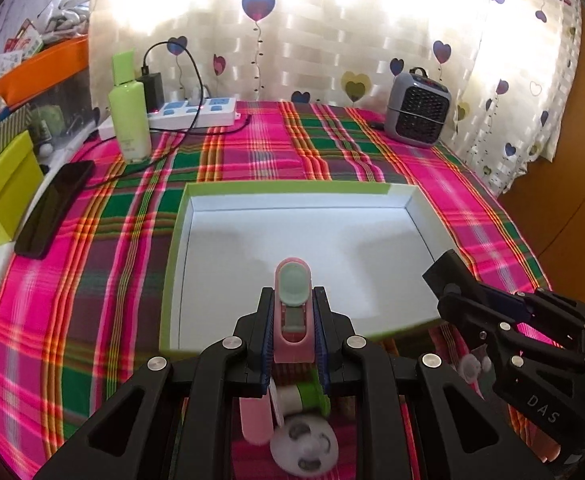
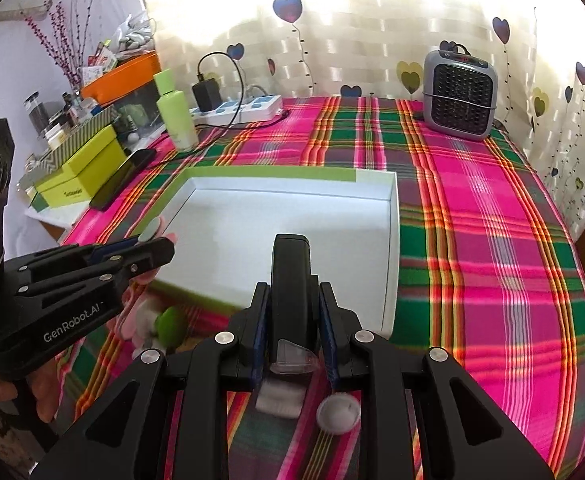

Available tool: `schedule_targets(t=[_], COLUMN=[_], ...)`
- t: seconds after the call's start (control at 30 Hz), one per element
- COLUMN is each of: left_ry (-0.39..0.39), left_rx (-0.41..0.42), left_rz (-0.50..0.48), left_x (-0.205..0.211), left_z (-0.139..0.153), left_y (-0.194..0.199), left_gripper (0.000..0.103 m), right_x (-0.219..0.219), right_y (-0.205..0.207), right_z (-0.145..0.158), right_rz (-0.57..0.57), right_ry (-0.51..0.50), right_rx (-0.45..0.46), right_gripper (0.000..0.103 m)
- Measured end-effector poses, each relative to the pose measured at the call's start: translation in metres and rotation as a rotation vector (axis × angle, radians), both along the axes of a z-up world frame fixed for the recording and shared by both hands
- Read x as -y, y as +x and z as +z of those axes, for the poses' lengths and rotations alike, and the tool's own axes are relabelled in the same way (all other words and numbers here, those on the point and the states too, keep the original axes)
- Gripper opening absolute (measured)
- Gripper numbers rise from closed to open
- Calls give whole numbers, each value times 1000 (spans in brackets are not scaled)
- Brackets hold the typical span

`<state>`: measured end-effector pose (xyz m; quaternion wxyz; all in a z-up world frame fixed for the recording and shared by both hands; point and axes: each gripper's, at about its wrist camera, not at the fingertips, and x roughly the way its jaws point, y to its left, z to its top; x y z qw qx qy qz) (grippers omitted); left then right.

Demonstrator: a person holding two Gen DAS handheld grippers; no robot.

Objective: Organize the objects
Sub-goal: 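Carry the pink clip with the left tool while the right tool carries the flashlight into the white box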

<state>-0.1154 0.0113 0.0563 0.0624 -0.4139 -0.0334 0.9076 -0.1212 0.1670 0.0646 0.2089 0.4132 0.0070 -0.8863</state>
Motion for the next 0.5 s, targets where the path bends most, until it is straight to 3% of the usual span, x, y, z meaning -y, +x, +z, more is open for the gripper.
schedule_targets(t=[0.5], left_ry=[8], left_rx=[30], left_rz=[-19], left_x=[-12], left_z=[-6], left_y=[-66], left_gripper=[16], right_x=[-1], right_y=[-63], right_z=[-11], right_rz=[-65], right_ry=[40], right_rx=[22], right_gripper=[24])
